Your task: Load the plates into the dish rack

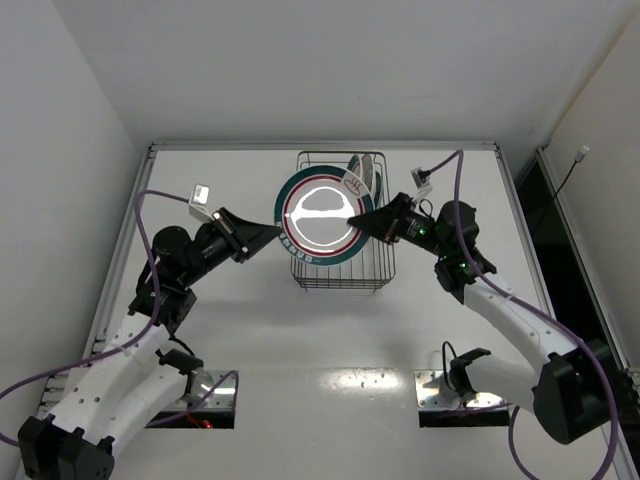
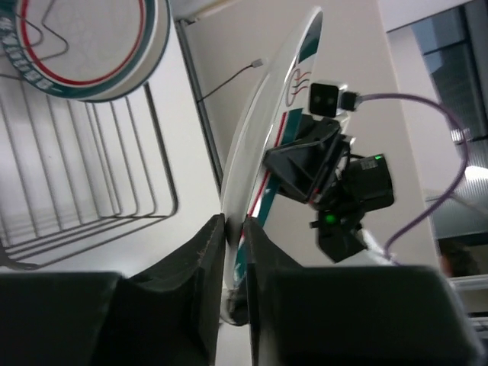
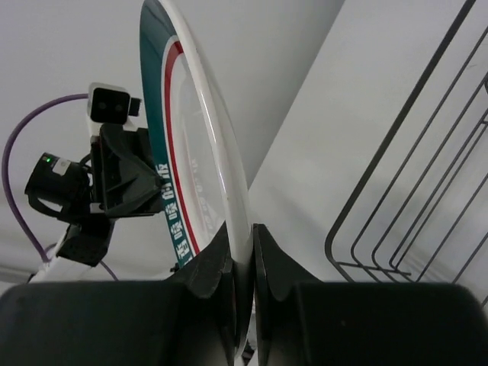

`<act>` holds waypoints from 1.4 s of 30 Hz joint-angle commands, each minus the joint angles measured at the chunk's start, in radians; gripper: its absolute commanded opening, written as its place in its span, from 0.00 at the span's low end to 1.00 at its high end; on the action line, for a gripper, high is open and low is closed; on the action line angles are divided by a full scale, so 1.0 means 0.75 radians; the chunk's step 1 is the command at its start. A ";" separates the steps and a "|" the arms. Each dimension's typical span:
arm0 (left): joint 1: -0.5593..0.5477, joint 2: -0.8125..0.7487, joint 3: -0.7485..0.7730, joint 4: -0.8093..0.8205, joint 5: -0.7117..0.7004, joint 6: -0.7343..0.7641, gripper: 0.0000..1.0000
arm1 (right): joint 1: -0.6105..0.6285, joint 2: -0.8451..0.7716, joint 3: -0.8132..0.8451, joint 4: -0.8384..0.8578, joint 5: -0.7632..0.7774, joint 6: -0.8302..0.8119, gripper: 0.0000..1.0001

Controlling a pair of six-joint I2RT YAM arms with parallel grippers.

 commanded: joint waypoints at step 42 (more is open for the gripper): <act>0.037 -0.147 0.192 -0.954 -1.291 0.859 0.81 | 0.440 1.271 1.772 -1.542 1.992 -0.796 0.00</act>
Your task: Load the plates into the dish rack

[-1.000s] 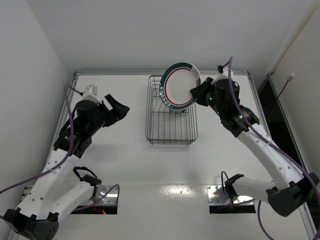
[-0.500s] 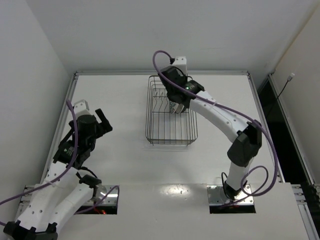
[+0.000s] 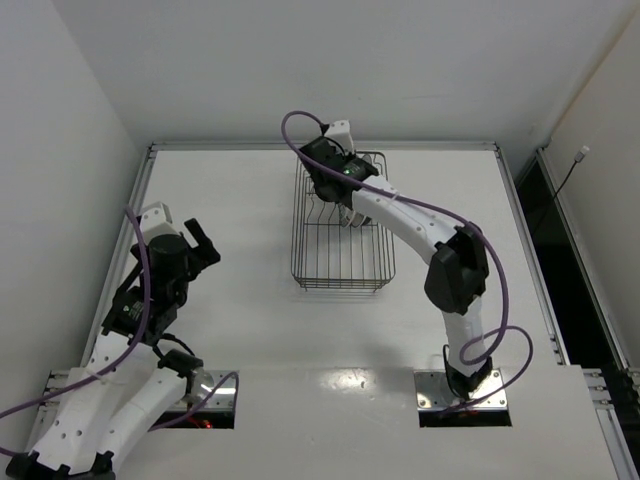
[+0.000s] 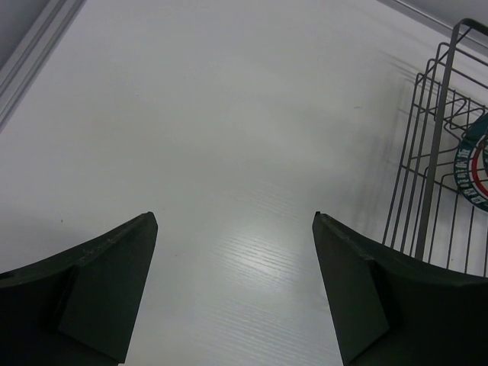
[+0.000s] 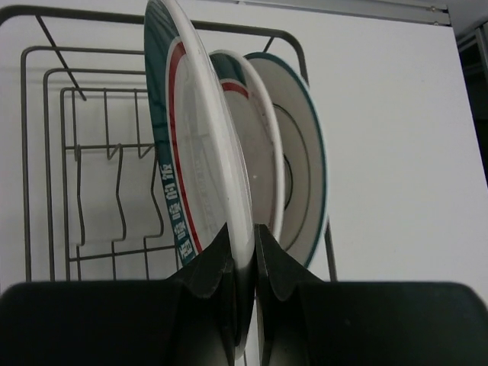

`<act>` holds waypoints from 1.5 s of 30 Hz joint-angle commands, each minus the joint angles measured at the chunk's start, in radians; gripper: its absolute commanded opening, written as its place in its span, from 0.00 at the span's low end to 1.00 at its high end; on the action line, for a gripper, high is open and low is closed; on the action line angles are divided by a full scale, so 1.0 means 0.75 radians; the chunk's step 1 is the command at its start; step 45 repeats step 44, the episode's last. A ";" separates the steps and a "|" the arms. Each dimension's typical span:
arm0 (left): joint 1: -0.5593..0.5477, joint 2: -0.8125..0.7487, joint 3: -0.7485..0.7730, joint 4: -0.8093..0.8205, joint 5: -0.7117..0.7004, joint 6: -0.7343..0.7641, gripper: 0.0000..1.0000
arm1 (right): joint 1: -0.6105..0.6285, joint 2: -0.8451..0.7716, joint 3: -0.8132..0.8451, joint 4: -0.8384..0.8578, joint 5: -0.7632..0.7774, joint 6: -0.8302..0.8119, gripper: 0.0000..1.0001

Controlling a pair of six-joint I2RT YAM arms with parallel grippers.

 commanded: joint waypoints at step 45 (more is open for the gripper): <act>-0.017 0.093 0.002 0.053 0.053 0.019 0.82 | -0.085 -1.474 -0.939 -0.383 -0.628 0.100 0.85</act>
